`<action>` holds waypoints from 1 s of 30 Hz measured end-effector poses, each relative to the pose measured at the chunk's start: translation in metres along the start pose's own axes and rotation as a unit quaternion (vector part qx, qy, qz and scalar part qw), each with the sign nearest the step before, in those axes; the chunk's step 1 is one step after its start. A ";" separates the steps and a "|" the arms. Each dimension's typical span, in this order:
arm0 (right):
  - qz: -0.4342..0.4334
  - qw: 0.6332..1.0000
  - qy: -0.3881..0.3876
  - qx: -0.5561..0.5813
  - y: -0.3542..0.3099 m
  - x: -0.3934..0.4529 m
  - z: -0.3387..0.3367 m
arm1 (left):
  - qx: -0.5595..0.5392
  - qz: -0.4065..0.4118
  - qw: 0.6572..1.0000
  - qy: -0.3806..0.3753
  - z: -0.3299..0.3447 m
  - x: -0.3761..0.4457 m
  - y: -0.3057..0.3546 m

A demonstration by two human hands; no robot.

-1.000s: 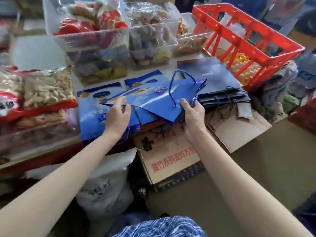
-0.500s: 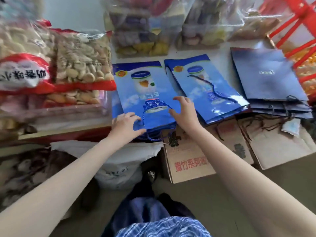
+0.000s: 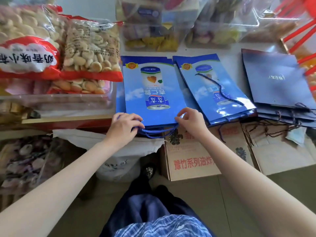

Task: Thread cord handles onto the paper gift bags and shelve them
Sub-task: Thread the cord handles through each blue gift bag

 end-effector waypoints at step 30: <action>0.043 0.998 -0.014 0.045 -0.003 0.014 0.032 | -0.199 -0.318 0.924 -0.076 -0.001 0.024 -0.031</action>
Point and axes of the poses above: each hand's wrist, its own x-axis towards the middle knuckle, its own z-axis out of the palm, y = z × x, the point moved 3 cm from there along x, towards the middle knuckle, and after that the axes turned 13 degrees about -z, right-handed, at the moved point
